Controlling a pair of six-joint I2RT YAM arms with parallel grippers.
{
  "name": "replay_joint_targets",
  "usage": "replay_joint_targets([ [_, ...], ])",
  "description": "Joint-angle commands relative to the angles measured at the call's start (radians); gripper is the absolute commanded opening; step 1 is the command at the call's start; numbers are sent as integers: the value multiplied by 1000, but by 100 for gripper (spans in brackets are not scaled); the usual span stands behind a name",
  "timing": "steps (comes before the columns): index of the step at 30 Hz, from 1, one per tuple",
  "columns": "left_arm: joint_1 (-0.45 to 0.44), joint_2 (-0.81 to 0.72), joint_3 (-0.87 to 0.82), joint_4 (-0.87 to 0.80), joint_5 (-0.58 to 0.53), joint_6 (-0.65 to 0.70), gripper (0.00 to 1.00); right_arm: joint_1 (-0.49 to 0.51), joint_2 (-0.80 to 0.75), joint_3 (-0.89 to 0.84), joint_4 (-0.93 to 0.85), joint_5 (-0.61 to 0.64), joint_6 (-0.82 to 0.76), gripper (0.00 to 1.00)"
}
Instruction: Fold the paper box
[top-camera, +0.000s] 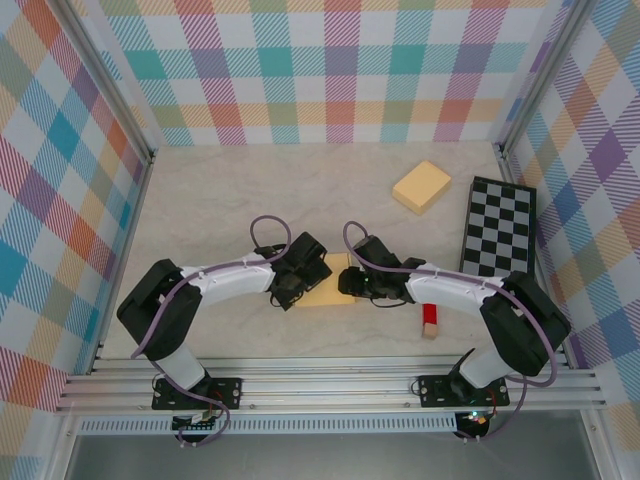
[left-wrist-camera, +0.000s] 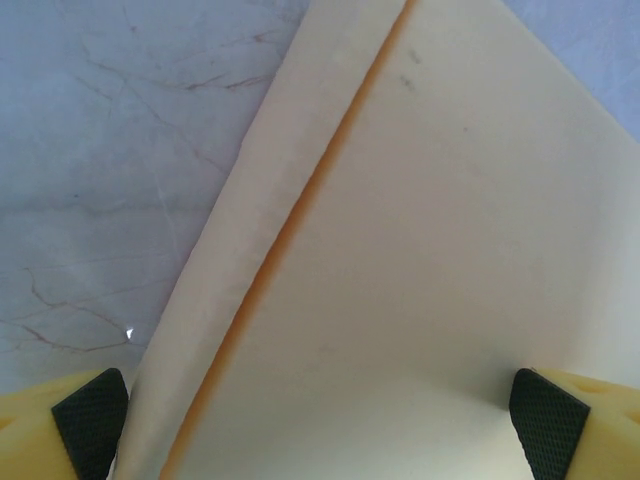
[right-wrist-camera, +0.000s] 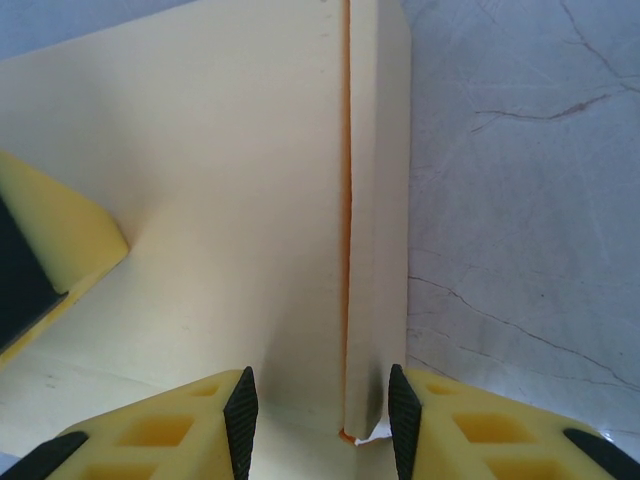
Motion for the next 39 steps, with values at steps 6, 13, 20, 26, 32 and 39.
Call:
replay_joint_targets([
  [6,20,33,-19,5,5,-25,96,8,-1,-23,2,-9,-23,42],
  [13,24,46,-10,-35,-23,-13,94,8,-17,2,-47,9,-58,44],
  [20,32,46,-22,-72,-58,14,94,8,-49,64,-157,27,-121,47],
  [26,35,42,-34,-83,-81,21,94,8,-99,59,-195,-13,-58,46],
  [32,36,40,-34,-88,-91,26,94,8,-75,16,-76,-83,-15,46],
  [39,38,41,-34,-96,-95,28,94,8,19,46,-84,-101,-2,47],
])
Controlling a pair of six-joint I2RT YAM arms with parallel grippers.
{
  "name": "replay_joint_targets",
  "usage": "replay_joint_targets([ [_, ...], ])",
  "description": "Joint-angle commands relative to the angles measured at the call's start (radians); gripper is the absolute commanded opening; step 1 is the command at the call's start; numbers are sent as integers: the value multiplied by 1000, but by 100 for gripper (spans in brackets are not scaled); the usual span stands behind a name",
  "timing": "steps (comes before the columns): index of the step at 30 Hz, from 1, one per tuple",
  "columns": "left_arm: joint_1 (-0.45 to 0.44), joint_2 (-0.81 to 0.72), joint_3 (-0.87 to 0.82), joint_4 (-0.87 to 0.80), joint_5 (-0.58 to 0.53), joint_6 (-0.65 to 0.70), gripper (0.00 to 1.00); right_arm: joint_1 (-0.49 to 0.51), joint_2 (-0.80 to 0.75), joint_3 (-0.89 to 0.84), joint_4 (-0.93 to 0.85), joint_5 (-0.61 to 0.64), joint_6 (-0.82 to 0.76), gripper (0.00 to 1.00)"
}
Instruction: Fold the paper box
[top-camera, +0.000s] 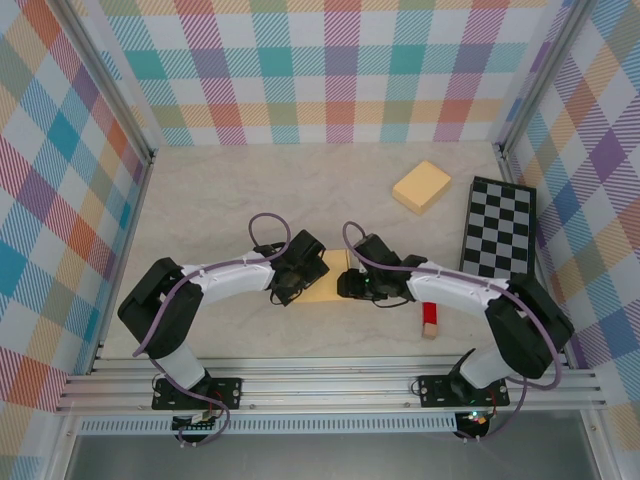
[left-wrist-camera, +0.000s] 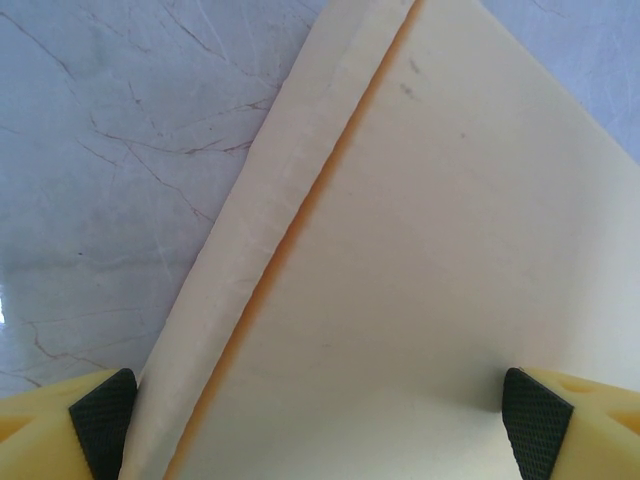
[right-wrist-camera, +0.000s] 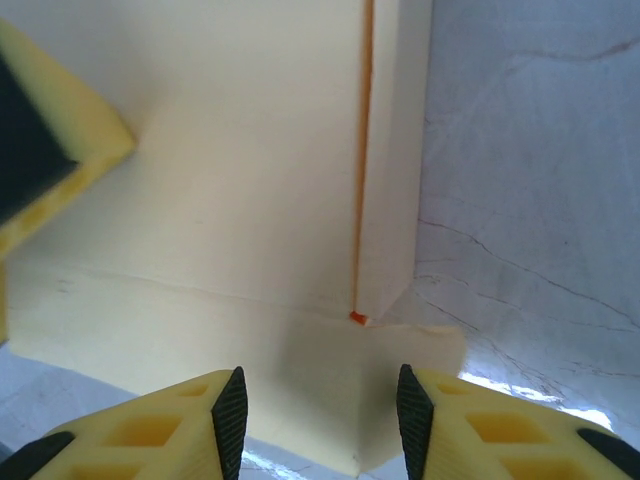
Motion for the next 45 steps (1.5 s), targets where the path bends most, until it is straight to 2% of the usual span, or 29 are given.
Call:
replay_joint_targets([
  [1,21,30,-36,-116,-59,16,94,7,29,12,8,-37,32,46],
  [15,21,39,-27,-122,-59,22,94,7,23,13,57,-79,-4,43],
  [23,21,35,-25,-130,-66,30,94,7,39,20,27,11,-78,43],
  [27,23,39,-21,-130,-66,32,94,8,57,-7,81,1,-98,39],
  [45,24,42,-33,-122,-64,32,94,7,75,-104,205,52,-108,39],
])
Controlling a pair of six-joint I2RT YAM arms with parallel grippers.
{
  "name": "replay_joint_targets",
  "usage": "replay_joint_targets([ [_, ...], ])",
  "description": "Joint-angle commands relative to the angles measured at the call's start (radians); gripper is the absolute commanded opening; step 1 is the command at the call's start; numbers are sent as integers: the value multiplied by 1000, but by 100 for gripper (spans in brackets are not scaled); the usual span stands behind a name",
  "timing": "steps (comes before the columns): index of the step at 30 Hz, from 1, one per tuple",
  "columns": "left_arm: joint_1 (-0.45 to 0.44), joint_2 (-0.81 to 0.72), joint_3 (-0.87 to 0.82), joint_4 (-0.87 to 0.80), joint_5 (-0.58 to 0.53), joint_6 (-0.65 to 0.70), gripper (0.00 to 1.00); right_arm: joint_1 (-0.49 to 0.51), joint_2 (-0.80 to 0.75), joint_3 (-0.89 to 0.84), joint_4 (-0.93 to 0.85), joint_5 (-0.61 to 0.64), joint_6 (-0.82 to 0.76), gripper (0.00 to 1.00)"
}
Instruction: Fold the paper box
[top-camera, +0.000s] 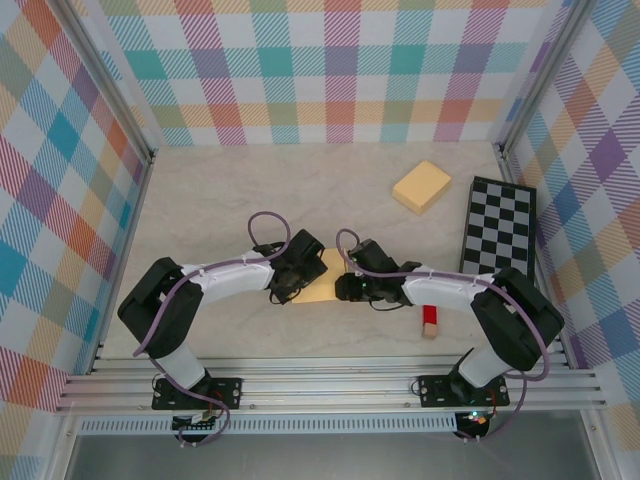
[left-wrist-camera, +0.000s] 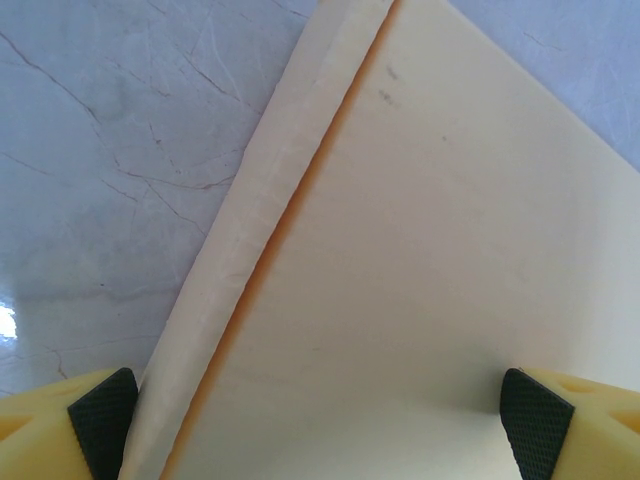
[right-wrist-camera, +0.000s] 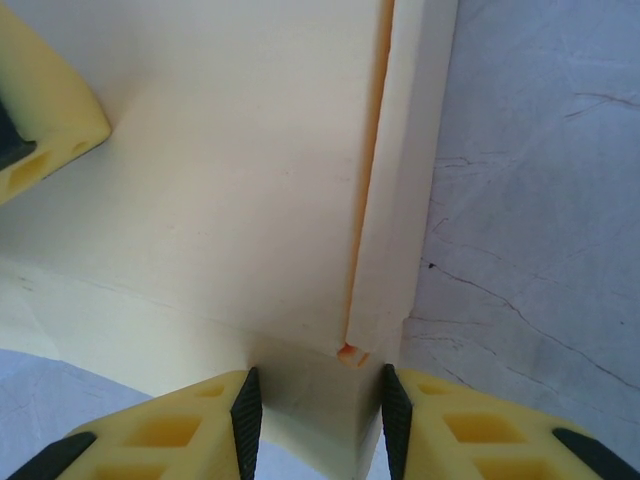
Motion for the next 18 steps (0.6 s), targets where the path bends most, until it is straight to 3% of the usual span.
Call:
replay_joint_targets([
  [1,17,41,-33,-118,-31,13,94,6,29,-45,39,36,-16,38],
  [18,21,41,-41,-126,-37,15,94,6,24,-108,70,86,18,37],
])
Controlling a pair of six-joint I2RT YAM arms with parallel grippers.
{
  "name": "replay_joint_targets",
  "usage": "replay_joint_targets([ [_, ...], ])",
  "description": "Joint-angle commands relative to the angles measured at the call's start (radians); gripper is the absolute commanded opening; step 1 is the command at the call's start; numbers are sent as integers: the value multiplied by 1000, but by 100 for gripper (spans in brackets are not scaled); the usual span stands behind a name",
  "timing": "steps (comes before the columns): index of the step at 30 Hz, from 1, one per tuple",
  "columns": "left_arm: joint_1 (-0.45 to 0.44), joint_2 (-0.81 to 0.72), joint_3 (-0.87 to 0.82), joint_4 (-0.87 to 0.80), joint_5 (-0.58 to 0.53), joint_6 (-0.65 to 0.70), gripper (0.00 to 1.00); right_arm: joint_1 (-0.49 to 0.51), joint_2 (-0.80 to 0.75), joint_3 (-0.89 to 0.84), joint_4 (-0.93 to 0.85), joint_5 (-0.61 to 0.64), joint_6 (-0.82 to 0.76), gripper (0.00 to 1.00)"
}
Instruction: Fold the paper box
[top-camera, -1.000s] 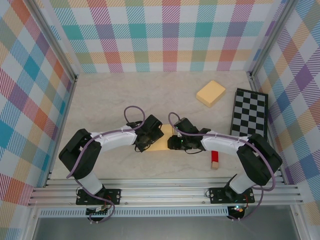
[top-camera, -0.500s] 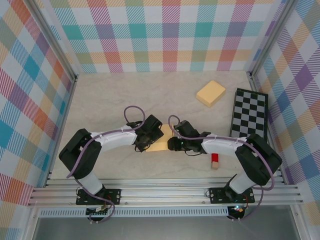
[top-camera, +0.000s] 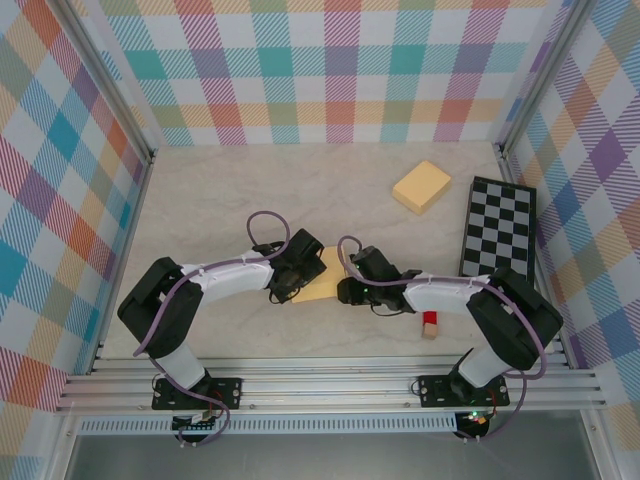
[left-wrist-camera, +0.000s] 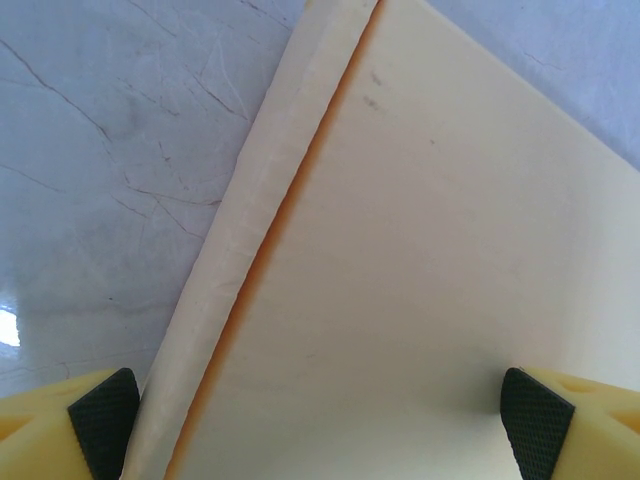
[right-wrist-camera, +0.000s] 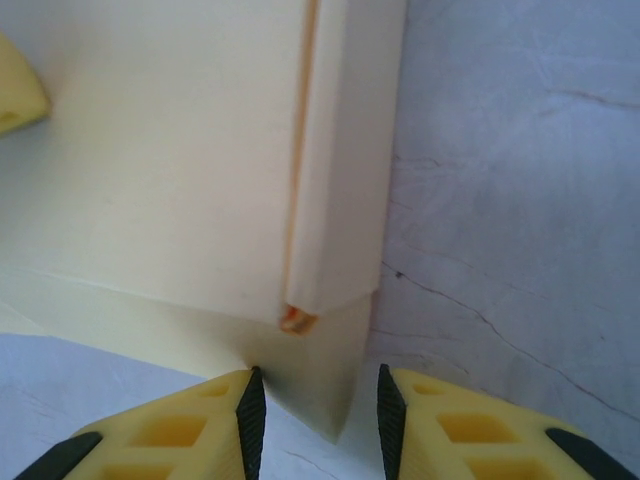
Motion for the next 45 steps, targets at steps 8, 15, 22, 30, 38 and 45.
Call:
replay_joint_targets([
  [8,24,39,-42,-131,-31,20,94,0,-66,-46,-57,45,40,29],
  [15,24,42,-46,-128,-27,21,94,-8,-86,-35,-67,47,46,25],
  [22,23,42,-41,-130,-20,30,94,-31,-13,-17,50,-17,62,18],
  [30,22,58,-45,-106,19,27,94,-34,109,-71,404,-24,183,8],
  [38,6,68,-51,-70,67,18,93,-34,168,-39,490,27,267,9],
  [45,12,75,-35,-123,-3,27,94,-30,15,22,67,94,260,11],
])
